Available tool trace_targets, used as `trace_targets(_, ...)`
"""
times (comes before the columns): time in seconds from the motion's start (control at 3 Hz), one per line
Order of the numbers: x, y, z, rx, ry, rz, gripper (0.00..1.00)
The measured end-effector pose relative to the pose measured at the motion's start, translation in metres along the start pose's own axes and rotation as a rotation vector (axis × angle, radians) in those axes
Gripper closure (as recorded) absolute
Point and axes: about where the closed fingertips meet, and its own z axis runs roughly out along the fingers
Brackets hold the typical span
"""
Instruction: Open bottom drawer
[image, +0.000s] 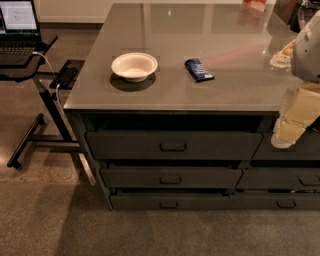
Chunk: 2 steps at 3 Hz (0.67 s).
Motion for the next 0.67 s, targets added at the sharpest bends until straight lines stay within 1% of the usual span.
trace_targets(0.33,0.0,0.0,0.002,-0.001,-0.003,0.0,0.0)
trace_targets(0.67,0.007,0.01,0.022,0.007,-0.005,-0.014,0.0)
